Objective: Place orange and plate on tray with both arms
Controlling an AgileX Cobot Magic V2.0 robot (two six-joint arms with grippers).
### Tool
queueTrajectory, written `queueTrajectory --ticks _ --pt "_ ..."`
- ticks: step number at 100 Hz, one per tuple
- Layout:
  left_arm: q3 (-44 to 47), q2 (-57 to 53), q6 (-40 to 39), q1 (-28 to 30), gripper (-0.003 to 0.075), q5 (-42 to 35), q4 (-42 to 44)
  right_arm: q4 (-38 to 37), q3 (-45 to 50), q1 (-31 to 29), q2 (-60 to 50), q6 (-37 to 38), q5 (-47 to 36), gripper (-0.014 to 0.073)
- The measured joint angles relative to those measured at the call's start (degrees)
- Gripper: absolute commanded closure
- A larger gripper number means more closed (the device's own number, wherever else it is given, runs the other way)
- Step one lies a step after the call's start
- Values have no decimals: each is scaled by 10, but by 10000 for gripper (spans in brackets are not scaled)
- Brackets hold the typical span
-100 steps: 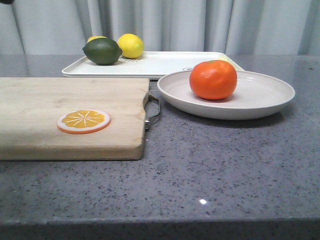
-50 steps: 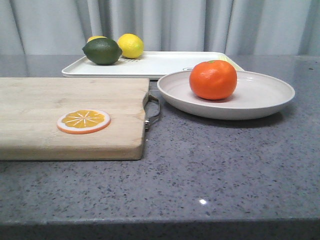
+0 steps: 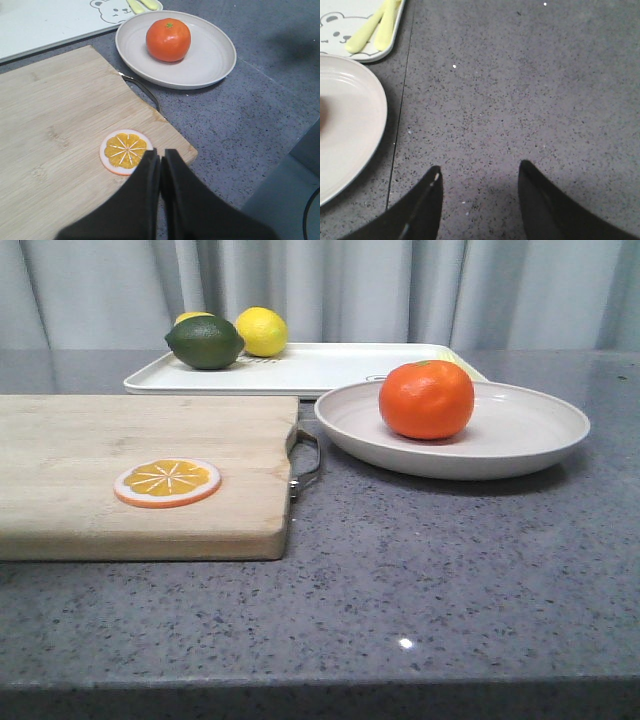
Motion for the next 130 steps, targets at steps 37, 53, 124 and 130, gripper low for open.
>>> queueTrajectory --ticks 37,53,124,130 --pt "0 0 0 0 741 2 0 5 -162 48 161 0 149 213" --pt "0 0 0 0 741 4 0 6 -221 82 233 0 188 213" --pt "0 0 0 0 741 4 0 51 -339 125 447 0 237 213" --pt "0 0 0 0 741 4 0 51 -340 125 454 0 235 213"
